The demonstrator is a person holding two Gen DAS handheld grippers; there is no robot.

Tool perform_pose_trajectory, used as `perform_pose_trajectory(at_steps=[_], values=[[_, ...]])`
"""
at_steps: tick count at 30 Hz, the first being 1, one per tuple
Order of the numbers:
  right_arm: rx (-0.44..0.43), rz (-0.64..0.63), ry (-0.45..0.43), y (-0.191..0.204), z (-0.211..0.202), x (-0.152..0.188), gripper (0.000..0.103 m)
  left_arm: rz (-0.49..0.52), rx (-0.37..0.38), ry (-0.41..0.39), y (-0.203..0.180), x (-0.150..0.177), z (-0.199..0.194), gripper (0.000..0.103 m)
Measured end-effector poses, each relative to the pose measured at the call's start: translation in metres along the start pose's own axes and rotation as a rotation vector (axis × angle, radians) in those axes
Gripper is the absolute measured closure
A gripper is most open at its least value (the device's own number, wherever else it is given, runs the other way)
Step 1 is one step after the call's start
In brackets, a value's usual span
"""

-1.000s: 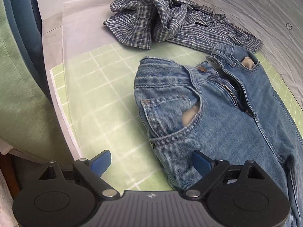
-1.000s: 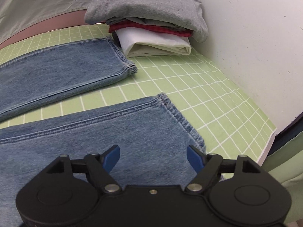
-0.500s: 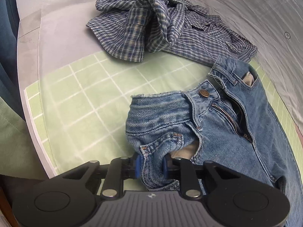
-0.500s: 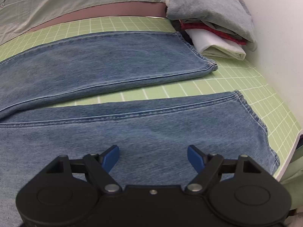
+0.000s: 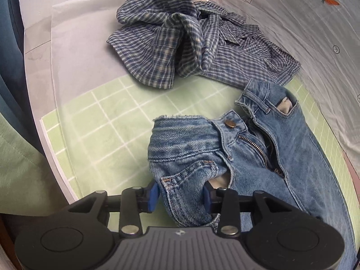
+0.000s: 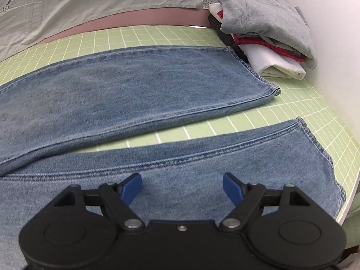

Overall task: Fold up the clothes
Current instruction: 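Pinch a leg hem with the right gripper, then grasp the waistband with the left, then release the waistband and regrasp its corner with the left gripper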

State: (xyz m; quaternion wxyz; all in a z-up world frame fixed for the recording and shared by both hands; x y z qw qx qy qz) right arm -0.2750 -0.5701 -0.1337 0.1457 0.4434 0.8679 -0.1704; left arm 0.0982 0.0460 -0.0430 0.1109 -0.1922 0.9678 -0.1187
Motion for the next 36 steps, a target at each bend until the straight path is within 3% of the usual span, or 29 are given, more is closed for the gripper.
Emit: perform_pose_trajectory(at_steps=[5,7,9,12,15,20,28,36], values=[[0.005,0.035,-0.048,0.014,0.001,-0.03,0.019,0.013,-0.06,0.074,-0.013,-0.025,-0.004,0.043],[0.002,0.051,-0.053,0.02,0.004,-0.042,0.019,0.073,-0.142,0.149,-0.018,-0.034,0.001,0.032],[-0.005,0.056,-0.046,0.029,0.013,-0.052,0.018,0.17,-0.206,0.192,-0.024,-0.04,0.006,0.031],[-0.012,0.04,-0.018,0.046,0.027,-0.061,0.018,0.199,-0.232,0.2,-0.022,-0.042,0.012,0.025],[-0.011,0.02,0.003,0.059,0.036,-0.062,0.018,0.076,-0.17,0.209,-0.009,-0.04,0.015,0.025],[-0.012,0.034,-0.016,0.058,0.038,-0.056,0.013,-0.157,0.04,0.254,0.007,-0.021,0.019,0.022],[-0.043,0.037,-0.035,0.052,0.039,-0.046,0.004,-0.193,0.013,0.069,0.006,0.01,-0.022,0.02],[-0.097,0.088,-0.1,0.043,0.043,-0.03,0.0,-0.144,-0.02,-0.081,0.013,0.003,-0.05,0.015]])
Point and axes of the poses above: each gripper's, at about its wrist camera, not at the fingertips, and z roughly the way its jaws point, y to its left, x to its underside, the point moved 2 cm from there along z, roughly the way its jaws point, and after that the axes turned 13 degrees about y, right-handed, at the moved point
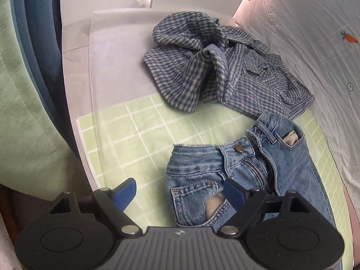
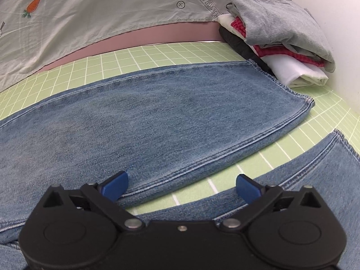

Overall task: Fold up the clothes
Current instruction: 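Release the waistband and regrasp its corner with the left gripper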

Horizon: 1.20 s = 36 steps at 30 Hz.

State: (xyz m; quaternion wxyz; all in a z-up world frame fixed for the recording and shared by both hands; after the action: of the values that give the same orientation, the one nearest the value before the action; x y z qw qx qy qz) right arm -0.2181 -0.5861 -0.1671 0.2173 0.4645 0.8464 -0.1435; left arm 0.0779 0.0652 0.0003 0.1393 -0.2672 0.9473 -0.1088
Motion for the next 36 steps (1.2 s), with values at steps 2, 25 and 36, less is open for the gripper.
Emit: perform_pose_trajectory(at_steps=[2,25,36], values=[[-0.03,0.009,-0.016,-0.004,0.002,0.003,0.0,0.026,0.014,-0.019,-0.007,-0.006,-0.001,0.015],[0.024,0.102,-0.104,0.006,0.0,0.02,0.0,0.352,0.138,0.076,-0.14,-0.116,0.11,0.02],[0.04,0.129,-0.077,0.008,0.001,0.016,0.0,0.34,0.257,0.138,-0.158,-0.132,0.15,0.073]])
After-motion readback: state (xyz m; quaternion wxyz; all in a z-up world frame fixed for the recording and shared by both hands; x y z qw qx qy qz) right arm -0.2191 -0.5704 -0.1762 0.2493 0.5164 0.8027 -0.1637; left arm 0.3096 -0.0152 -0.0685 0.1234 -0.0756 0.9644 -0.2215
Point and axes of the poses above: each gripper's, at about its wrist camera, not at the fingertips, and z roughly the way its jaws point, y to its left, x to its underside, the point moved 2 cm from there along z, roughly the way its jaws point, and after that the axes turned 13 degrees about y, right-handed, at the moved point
